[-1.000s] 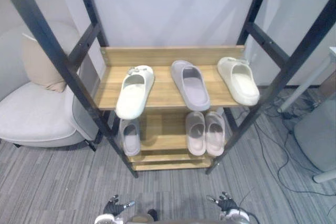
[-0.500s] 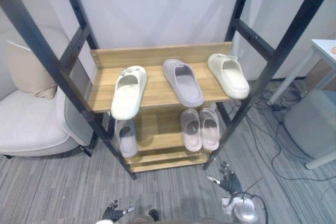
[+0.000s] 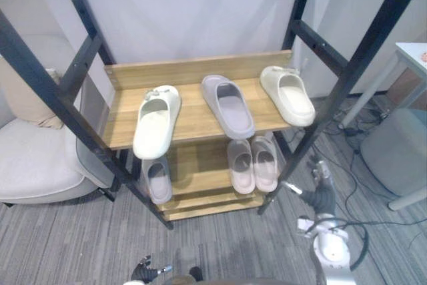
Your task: Organize the slippers on the shoe rack
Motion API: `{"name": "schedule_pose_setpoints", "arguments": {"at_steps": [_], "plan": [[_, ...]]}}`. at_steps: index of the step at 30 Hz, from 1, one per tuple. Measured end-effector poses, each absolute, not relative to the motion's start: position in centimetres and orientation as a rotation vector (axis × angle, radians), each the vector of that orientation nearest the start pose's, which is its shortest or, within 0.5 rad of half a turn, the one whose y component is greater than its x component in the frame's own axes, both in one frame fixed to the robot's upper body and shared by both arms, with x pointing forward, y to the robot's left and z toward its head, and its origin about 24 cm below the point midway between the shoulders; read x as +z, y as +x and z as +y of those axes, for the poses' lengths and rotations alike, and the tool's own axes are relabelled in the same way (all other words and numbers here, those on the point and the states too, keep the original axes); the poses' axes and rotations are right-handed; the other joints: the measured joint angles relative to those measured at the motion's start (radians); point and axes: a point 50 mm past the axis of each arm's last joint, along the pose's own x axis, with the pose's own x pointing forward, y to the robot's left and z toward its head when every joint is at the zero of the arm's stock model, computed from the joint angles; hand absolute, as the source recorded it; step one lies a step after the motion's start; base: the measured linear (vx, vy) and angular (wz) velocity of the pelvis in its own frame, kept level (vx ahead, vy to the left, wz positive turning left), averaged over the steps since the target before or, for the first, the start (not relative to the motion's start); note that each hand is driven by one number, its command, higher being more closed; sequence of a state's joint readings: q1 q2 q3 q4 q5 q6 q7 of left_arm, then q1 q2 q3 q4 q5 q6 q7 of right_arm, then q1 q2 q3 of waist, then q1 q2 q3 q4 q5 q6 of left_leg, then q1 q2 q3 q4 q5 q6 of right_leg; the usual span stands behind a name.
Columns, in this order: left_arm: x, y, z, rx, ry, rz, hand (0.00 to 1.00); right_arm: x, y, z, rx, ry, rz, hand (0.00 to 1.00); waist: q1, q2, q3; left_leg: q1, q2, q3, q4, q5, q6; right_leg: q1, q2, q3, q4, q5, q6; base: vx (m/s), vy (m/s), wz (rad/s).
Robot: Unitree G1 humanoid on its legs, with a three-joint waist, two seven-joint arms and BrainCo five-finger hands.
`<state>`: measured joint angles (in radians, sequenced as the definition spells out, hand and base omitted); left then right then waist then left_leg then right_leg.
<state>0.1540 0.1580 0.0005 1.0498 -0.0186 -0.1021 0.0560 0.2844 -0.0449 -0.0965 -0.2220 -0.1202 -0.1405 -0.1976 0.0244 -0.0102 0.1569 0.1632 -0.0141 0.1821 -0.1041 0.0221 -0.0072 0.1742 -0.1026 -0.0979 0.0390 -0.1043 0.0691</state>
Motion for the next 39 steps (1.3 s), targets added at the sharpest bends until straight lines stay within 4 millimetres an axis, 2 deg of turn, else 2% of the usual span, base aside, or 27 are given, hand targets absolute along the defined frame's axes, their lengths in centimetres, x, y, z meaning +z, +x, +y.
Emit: {"name": "schedule_pose_setpoints", "arguments": {"at_steps": [10, 15, 19, 25, 31, 39], "plan": [[-16.0, 6.8, 21.6, 0.155, 0.161, 1.104, 0.00, 9.9, 23.3, -19.8, -0.309, -0.203, -0.339, 0.00, 0.015, -0.001, 0.000, -0.007, -0.008, -0.020, 0.000, 0.003, 0.004, 0.001, -0.002, -0.012, 0.001, 0.000, 0.001, -0.01, -0.008, 0.06], [-16.1, 6.5, 21.6, 0.157, 0.159, 1.110, 0.00, 11.7, 24.5, -19.4, -0.272, -0.215, -0.420, 0.00, 0.032, -0.003, 0.002, -0.010, -0.010, -0.030, 0.000, 0.004, 0.006, 0.002, -0.003, -0.018, 0.001, 0.000, 0.001, 0.00, -0.005, 0.04], [-16.1, 6.5, 21.7, 0.158, 0.159, 1.108, 0.00, 13.0, 25.8, -18.4, -0.227, -0.212, -0.472, 0.00, 0.034, -0.005, 0.003, -0.021, -0.013, -0.044, 0.000, 0.007, 0.009, -0.002, -0.005, -0.032, -0.001, 0.000, 0.001, -0.02, -0.013, 0.09], [-15.9, 6.9, 21.8, 0.159, 0.161, 1.090, 0.00, 14.2, 29.3, -18.0, -0.174, -0.235, -0.477, 0.00, 0.045, -0.013, 0.007, -0.050, -0.016, -0.060, -0.005, 0.013, 0.014, -0.019, -0.009, -0.047, -0.007, 0.001, 0.001, -0.01, -0.012, 0.09], [-15.7, 7.3, 21.9, 0.165, 0.156, 1.071, 0.00, 15.8, 32.6, -18.0, -0.212, -0.300, -0.446, 0.00, 0.070, -0.020, 0.015, -0.061, -0.019, -0.065, 0.000, 0.017, 0.015, -0.026, -0.008, -0.055, -0.010, 0.003, 0.000, 0.03, -0.010, 0.03], [-15.7, 7.4, 21.9, 0.179, 0.139, 1.067, 0.00, 17.8, 35.1, -17.9, -0.267, -0.337, -0.433, 0.00, 0.082, -0.020, 0.037, -0.063, -0.019, -0.075, -0.006, 0.019, 0.014, -0.024, -0.007, -0.062, -0.010, 0.004, -0.002, -0.02, -0.014, 0.03]]}}
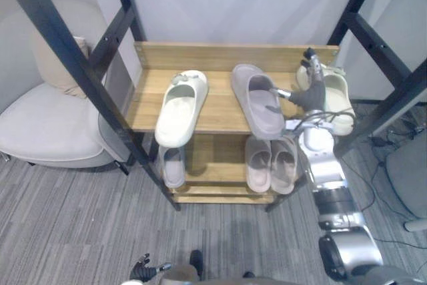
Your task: Organize the slippers on the shoe rack
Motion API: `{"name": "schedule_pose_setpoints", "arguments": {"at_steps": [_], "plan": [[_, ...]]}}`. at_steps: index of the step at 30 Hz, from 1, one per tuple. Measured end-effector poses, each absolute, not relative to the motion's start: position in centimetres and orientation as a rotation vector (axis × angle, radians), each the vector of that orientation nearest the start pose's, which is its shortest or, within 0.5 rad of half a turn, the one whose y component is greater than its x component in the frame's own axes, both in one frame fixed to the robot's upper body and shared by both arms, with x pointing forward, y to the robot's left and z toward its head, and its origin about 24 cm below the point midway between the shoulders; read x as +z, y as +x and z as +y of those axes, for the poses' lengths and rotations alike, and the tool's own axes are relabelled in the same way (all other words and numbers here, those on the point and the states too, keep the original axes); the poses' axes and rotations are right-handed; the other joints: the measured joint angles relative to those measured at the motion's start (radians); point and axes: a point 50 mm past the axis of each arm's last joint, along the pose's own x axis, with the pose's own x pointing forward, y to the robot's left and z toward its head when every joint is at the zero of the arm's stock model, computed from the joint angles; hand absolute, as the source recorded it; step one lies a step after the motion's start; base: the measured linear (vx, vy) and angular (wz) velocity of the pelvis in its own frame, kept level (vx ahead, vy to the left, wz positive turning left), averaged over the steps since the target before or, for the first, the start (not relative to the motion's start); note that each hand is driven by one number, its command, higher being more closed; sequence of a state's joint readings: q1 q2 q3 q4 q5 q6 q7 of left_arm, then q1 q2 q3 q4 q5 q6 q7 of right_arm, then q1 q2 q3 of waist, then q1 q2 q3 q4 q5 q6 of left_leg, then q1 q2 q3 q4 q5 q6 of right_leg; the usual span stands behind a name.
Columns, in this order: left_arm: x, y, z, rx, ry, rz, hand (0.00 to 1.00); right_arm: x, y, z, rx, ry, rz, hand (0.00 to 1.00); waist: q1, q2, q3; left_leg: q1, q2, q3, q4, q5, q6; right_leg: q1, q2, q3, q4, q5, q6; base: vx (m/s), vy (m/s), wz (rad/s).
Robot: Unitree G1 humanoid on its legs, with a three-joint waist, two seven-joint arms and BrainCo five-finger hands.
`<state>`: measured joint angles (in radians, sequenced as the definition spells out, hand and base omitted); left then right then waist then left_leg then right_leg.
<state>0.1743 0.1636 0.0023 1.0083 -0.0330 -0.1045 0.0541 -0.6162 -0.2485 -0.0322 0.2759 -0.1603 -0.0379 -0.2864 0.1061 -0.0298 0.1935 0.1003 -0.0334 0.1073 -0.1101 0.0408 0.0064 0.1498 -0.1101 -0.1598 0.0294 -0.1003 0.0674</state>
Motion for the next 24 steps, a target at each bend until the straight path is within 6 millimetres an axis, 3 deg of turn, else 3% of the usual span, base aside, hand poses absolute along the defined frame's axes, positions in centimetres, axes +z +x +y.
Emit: {"name": "schedule_pose_setpoints", "arguments": {"at_steps": [11, 24], "plan": [[-15.3, 8.3, 22.0, 0.195, 0.115, 1.025, 0.00, 21.1, 37.4, -17.6, -0.258, -0.400, -0.443, 0.00, 0.011, -0.005, 0.041, -0.017, 0.002, -0.010, 0.000, 0.009, -0.002, -0.007, 0.002, -0.019, -0.006, 0.006, -0.007, -0.02, -0.008, 0.03], [-15.3, 8.4, 22.0, 0.205, 0.100, 1.024, 0.00, 19.9, 38.3, -17.5, -0.249, -0.441, -0.356, 0.00, 0.011, -0.004, 0.048, -0.024, 0.004, -0.010, -0.001, 0.011, -0.004, -0.006, 0.003, -0.024, -0.007, 0.006, -0.007, 0.00, -0.001, 0.00]]}}
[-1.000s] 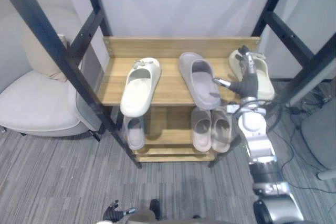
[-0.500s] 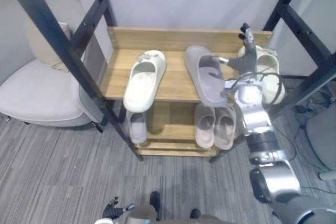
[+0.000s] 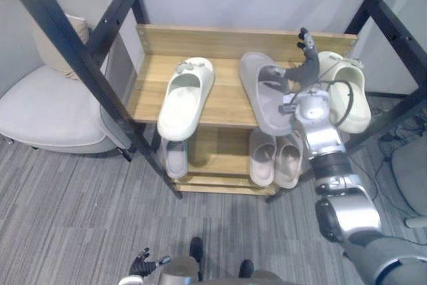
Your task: Organize the slippers on the shoe rack
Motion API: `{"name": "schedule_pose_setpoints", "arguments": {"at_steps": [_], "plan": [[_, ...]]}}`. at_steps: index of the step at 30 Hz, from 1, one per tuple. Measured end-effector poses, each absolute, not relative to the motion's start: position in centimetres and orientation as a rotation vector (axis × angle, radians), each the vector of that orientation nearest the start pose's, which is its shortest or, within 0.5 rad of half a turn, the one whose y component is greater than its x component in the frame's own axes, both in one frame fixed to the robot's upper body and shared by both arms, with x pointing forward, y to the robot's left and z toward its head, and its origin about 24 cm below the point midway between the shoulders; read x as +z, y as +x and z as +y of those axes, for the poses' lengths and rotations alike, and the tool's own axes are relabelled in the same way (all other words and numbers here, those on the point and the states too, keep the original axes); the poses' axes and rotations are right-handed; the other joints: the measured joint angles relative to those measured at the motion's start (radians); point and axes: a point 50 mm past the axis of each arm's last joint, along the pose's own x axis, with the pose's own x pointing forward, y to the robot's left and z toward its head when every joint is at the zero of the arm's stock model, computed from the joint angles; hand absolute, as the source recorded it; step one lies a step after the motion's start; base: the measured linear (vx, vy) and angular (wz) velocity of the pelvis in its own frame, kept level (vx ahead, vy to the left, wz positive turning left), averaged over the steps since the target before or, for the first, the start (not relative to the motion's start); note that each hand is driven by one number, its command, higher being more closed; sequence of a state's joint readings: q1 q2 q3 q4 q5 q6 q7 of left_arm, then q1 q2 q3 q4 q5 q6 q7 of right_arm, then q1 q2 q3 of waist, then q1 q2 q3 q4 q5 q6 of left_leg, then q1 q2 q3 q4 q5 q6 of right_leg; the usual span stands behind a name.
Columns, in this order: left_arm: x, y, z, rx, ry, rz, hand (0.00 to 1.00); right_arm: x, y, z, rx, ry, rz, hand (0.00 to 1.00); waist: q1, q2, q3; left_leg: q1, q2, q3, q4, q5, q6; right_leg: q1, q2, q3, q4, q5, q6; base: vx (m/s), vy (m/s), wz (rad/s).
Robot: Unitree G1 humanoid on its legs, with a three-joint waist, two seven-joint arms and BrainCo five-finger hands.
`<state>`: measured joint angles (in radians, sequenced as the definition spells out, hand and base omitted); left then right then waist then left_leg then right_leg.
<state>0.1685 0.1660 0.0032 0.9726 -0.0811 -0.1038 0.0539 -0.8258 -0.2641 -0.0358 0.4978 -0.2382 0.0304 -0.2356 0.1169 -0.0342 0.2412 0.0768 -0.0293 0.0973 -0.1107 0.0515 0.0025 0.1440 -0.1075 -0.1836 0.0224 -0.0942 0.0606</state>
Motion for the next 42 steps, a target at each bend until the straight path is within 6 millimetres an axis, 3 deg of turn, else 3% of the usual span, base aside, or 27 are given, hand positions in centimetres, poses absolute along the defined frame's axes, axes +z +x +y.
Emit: {"name": "schedule_pose_setpoints", "arguments": {"at_steps": [6, 23, 32, 33, 42], "plan": [[-15.3, 8.4, 22.0, 0.204, 0.100, 1.024, 0.00, 19.5, 38.3, -16.7, -0.217, -0.451, -0.349, 0.00, -0.006, 0.000, 0.008, 0.018, 0.002, 0.000, 0.000, 0.000, -0.001, 0.018, -0.001, -0.003, -0.002, 0.000, 0.001, -0.01, -0.002, 0.00], [-15.3, 8.3, 22.0, 0.192, 0.093, 1.026, 0.00, 18.0, 38.2, -16.9, -0.169, -0.473, -0.294, 0.00, -0.004, -0.001, 0.012, 0.018, -0.002, -0.030, 0.000, 0.004, -0.002, 0.031, -0.004, -0.032, -0.012, 0.001, 0.006, -0.01, -0.010, 0.05], [-15.3, 8.3, 22.0, 0.194, 0.087, 1.027, 0.00, 18.0, 39.4, -17.4, -0.153, -0.495, -0.233, 0.00, -0.004, -0.001, 0.012, 0.010, -0.004, -0.047, 0.000, 0.011, -0.001, 0.031, -0.005, -0.048, -0.012, 0.001, 0.006, -0.02, -0.010, 0.05], [-15.3, 8.3, 22.0, 0.196, 0.084, 1.027, 0.00, 18.1, 39.5, -17.5, -0.151, -0.500, -0.228, 1.00, -0.004, -0.001, 0.012, 0.009, -0.004, -0.049, 0.000, 0.012, -0.001, 0.031, -0.004, -0.050, -0.012, 0.001, 0.006, -0.03, -0.020, 0.12], [-15.3, 8.4, 22.1, 0.206, 0.064, 1.023, 0.00, 19.6, 40.5, -16.2, -0.067, -0.471, -0.239, 1.00, 0.003, -0.002, 0.013, -0.005, -0.001, -0.037, 0.000, 0.012, -0.002, 0.017, -0.004, -0.042, -0.012, 0.001, 0.005, 0.00, -0.007, -0.01]]}}
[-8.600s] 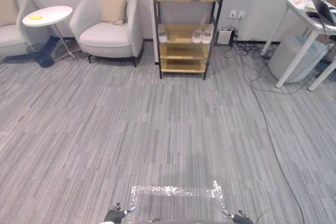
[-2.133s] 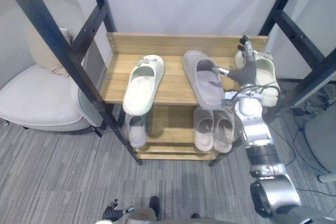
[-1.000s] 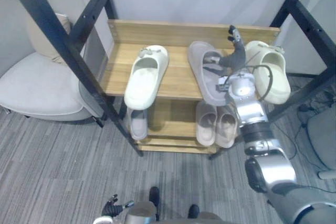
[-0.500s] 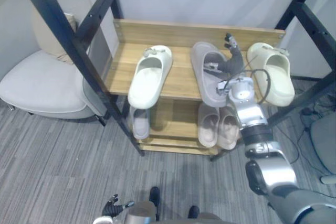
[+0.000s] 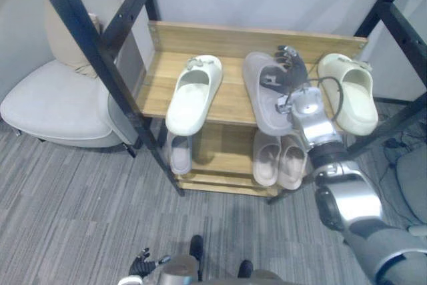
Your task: Organize the slippers on the shoe rack
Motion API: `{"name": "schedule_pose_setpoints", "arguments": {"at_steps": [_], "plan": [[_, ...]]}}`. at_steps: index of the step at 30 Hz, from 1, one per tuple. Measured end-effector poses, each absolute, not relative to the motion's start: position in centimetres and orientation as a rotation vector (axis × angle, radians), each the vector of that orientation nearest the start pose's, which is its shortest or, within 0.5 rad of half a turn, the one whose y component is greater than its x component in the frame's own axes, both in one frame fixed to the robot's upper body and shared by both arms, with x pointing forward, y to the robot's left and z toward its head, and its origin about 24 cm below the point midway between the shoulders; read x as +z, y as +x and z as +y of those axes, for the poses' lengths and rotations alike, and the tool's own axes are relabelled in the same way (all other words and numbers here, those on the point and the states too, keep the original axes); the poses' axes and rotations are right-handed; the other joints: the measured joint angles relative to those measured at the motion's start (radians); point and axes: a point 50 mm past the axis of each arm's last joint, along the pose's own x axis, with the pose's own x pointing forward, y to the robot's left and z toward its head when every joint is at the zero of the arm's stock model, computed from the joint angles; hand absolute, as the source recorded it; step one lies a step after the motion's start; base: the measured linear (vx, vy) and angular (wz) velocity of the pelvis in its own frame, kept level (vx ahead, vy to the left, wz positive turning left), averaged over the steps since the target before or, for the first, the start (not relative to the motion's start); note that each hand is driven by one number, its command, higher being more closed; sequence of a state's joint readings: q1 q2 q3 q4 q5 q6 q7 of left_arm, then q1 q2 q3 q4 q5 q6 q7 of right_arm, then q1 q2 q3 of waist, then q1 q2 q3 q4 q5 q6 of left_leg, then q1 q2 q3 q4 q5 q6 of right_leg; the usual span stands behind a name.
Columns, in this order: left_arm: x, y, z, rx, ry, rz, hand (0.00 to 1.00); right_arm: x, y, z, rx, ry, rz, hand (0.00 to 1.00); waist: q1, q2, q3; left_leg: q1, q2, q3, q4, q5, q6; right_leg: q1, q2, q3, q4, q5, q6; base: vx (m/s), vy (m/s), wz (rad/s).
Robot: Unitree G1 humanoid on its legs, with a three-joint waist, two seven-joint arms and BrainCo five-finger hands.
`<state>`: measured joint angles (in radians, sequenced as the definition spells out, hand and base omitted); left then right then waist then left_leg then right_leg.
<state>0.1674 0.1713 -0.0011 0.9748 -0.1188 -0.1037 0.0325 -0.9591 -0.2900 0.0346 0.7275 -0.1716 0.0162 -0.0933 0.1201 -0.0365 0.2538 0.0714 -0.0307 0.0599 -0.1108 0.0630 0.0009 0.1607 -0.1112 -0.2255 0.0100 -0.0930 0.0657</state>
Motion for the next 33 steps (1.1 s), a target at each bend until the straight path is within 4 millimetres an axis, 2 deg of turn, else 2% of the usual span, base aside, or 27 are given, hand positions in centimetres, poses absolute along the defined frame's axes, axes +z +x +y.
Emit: {"name": "schedule_pose_setpoints", "arguments": {"at_steps": [5, 12, 19, 28, 33], "plan": [[-15.3, 8.3, 22.1, 0.205, 0.065, 1.024, 0.00, 20.1, 40.5, -15.7, -0.033, -0.408, -0.261, 1.00, -0.001, 0.000, 0.000, 0.005, 0.002, 0.015, 0.000, 0.000, 0.000, 0.001, 0.000, 0.011, 0.000, 0.000, 0.000, 0.02, -0.012, -0.07], [-15.3, 8.3, 22.1, 0.207, 0.065, 1.026, 0.00, 19.4, 40.2, -15.3, 0.008, -0.374, -0.251, 1.00, -0.009, 0.000, 0.000, 0.020, 0.004, 0.017, 0.000, 0.000, -0.001, 0.009, 0.001, 0.013, 0.004, 0.001, 0.000, -0.03, -0.006, -0.01], [-15.4, 8.2, 22.1, 0.207, 0.066, 1.031, 0.00, 18.0, 36.9, -15.2, 0.048, -0.340, -0.360, 1.00, -0.019, 0.000, 0.000, 0.024, 0.001, 0.017, 0.000, 0.000, -0.001, 0.014, -0.002, 0.017, 0.001, 0.002, 0.002, -0.02, -0.002, 0.01], [-15.5, 7.8, 22.0, 0.198, 0.078, 1.047, 0.00, 18.9, 31.8, -14.4, 0.097, -0.220, -0.596, 1.00, -0.049, 0.008, -0.006, 0.046, 0.005, 0.033, 0.006, 0.000, -0.001, 0.025, 0.001, 0.036, 0.004, 0.005, 0.004, -0.01, -0.009, -0.06], [-15.8, 7.3, 21.9, 0.185, 0.093, 1.071, 0.00, 18.1, 29.6, -13.8, 0.199, -0.129, -0.624, 1.00, -0.057, 0.015, -0.030, 0.066, 0.006, 0.039, 0.006, 0.000, 0.000, 0.040, 0.001, 0.047, 0.005, 0.008, 0.004, -0.04, 0.001, -0.06]]}}
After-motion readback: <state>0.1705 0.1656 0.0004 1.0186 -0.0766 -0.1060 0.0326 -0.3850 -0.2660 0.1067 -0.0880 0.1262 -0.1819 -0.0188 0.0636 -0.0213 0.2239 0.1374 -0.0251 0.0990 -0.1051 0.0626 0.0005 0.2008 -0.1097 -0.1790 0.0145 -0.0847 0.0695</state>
